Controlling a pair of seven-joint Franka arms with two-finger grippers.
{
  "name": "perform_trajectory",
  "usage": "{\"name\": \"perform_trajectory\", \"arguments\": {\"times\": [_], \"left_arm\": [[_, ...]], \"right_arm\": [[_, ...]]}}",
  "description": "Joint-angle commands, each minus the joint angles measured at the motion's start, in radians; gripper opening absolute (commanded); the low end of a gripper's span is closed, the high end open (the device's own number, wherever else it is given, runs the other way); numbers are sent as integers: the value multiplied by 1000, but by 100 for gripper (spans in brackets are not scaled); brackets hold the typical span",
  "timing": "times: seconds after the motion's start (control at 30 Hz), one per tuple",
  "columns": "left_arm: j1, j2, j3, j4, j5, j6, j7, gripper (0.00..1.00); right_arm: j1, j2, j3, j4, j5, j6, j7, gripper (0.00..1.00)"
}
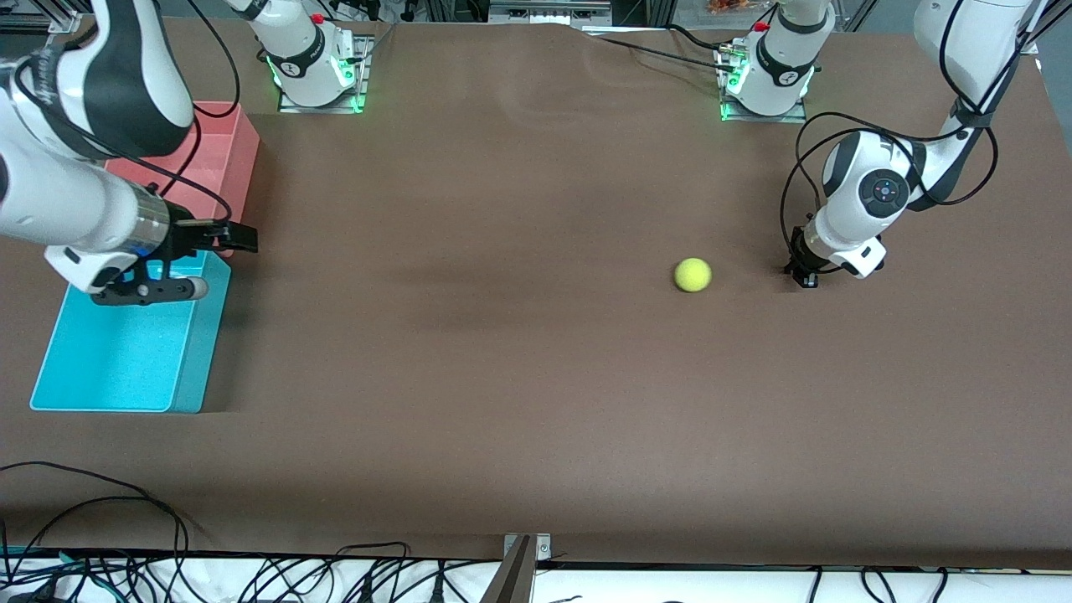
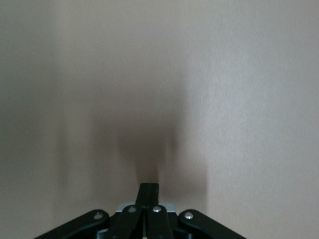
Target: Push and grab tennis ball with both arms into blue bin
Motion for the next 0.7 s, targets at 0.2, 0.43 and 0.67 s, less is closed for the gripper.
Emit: {"name": "perform_trajectory", "arguments": {"times": [0.2,0.43,0.67], "left_arm": [[28,-30,2,49,31,-71,75,0],[48,-33,-3,207,19,-272,214,0],[47,-33,-7,344,-25,-420,351,0]], "right_arm": [[27,19,25,-169,20,147,-12,100],[27,34,85,-289,20,239,-12,100],[28,77,109,-335,21,297,-12,100]]}}
